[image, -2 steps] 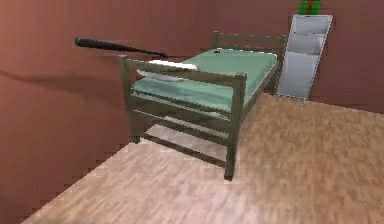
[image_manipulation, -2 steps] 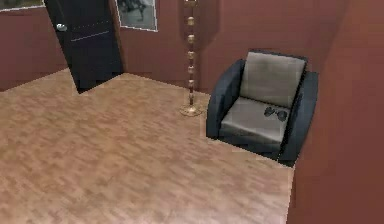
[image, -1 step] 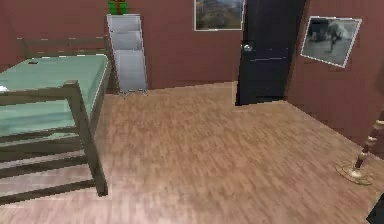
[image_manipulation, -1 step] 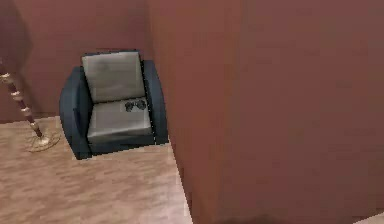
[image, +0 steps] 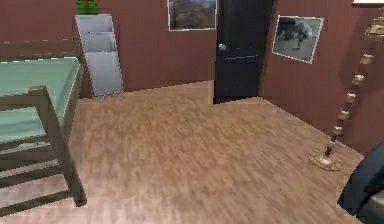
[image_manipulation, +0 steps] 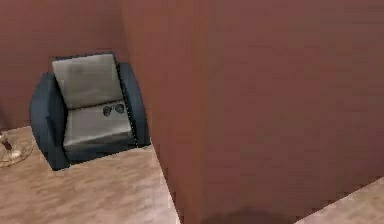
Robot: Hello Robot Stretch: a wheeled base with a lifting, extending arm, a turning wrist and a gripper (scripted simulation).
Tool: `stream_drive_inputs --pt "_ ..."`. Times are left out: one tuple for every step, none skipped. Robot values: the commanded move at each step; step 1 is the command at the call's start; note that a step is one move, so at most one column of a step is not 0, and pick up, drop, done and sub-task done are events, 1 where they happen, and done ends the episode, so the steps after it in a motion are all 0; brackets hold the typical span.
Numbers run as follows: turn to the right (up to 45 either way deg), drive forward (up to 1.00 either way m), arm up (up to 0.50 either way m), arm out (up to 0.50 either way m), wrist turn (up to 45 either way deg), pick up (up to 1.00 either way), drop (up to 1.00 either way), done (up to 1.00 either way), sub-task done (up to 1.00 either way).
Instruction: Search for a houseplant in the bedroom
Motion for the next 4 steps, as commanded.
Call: stream_drive_inputs --pt "0.0 1.0 0.0 0.0 0.0 0.0 0.0 0.0 0.0" --pt "0.0 1.0 0.0 0.0 0.0 0.0 0.0 0.0 0.0" --pt "0.0 1.0 0.0 0.0 0.0 0.0 0.0 0.0 0.0" --pt "-12.0 0.0 0.0 0.0 0.0 0.0 0.0 0.0 0.0"
